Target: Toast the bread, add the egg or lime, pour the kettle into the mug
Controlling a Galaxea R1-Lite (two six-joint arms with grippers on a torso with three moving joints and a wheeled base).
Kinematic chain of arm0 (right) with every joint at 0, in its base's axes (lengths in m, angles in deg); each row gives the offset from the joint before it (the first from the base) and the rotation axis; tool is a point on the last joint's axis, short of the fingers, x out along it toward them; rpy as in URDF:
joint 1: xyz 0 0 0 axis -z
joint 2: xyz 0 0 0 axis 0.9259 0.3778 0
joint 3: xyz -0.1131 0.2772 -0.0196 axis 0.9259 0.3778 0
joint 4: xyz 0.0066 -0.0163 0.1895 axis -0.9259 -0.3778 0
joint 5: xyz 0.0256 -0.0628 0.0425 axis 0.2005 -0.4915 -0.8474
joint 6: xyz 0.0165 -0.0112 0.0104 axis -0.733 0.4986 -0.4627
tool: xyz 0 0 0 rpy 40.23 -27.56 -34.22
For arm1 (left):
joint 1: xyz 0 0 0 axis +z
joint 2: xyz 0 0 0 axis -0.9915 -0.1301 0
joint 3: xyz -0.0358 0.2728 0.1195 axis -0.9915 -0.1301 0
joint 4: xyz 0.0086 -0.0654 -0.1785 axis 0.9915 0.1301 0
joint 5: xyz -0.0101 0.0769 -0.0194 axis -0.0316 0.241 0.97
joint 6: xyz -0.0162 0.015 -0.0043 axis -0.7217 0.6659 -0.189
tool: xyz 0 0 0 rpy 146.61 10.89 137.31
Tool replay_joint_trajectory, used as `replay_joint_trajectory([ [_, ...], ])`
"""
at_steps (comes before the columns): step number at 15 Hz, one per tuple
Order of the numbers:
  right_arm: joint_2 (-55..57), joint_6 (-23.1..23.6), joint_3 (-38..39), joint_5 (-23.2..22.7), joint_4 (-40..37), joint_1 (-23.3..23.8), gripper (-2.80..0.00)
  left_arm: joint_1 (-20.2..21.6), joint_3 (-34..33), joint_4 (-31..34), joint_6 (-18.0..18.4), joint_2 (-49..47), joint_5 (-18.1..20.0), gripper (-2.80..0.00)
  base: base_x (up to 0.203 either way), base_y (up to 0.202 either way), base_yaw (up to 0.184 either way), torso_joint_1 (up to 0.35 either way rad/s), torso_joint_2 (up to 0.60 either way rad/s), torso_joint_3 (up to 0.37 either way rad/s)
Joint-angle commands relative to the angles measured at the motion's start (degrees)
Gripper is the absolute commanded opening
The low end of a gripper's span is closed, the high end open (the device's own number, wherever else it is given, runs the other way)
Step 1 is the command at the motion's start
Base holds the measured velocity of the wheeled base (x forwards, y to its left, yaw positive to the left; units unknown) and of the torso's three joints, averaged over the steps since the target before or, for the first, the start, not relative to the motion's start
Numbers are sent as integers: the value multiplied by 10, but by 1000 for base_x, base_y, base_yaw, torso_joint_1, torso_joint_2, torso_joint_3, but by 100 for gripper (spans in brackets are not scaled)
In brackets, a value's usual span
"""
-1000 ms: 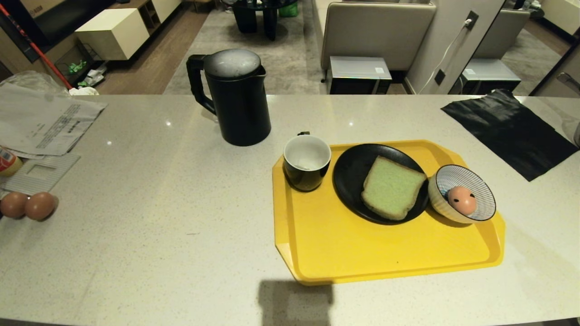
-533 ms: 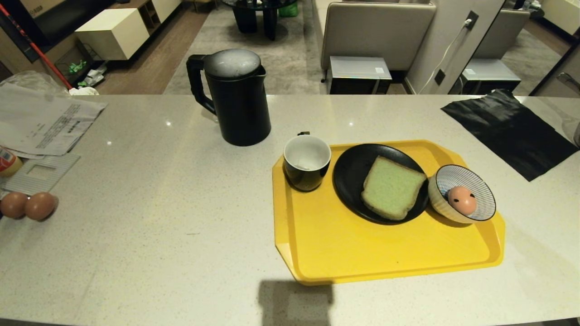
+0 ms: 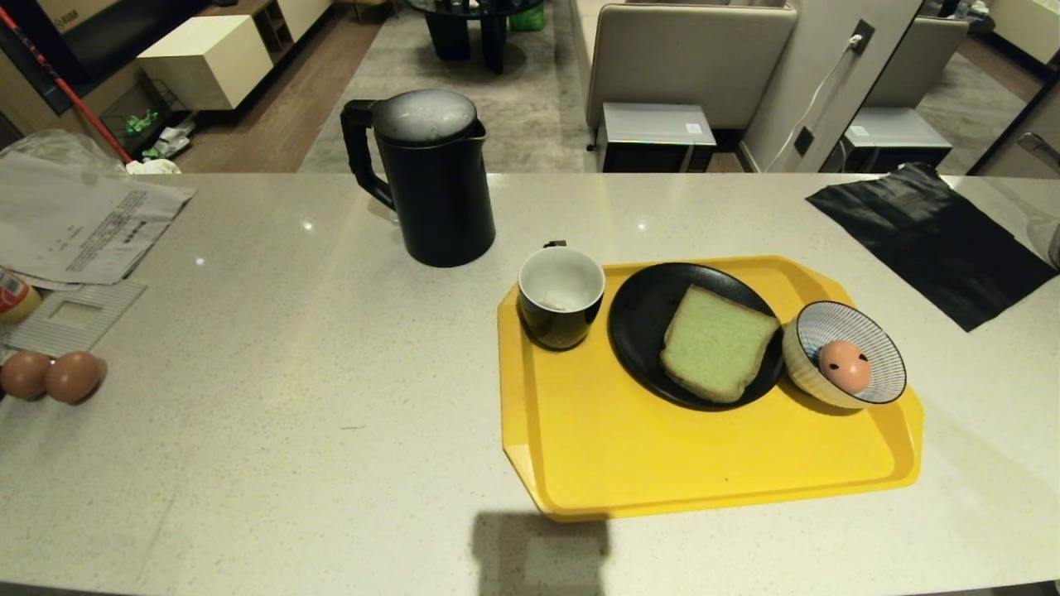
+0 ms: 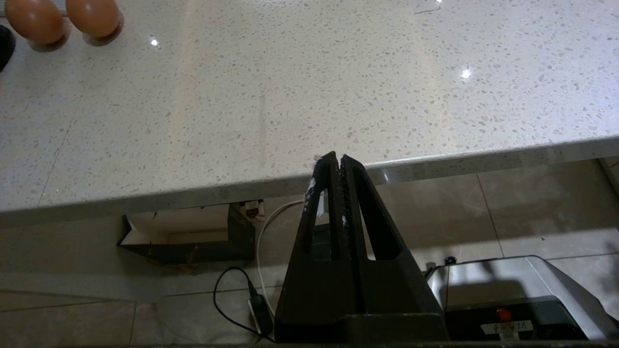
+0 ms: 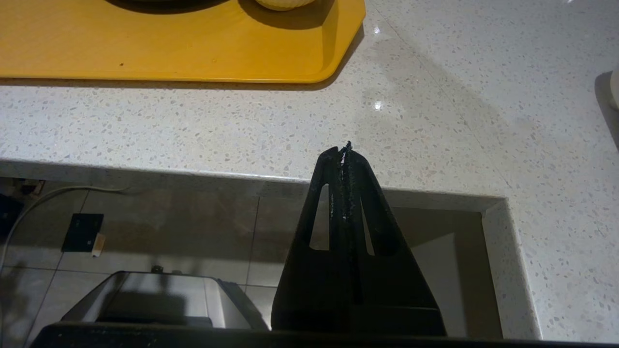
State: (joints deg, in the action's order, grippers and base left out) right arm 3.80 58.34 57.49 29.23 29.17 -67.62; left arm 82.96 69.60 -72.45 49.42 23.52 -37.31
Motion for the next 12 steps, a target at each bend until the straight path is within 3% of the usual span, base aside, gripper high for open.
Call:
replay_joint_trajectory([
  [1,0,-1,0,0,0,0,-280,0,0,0,0,0,0,-280,0,0,0,0,0,0],
  [12,0,-1,0,0,0,0,-280,0,0,0,0,0,0,-280,0,0,0,0,0,0],
])
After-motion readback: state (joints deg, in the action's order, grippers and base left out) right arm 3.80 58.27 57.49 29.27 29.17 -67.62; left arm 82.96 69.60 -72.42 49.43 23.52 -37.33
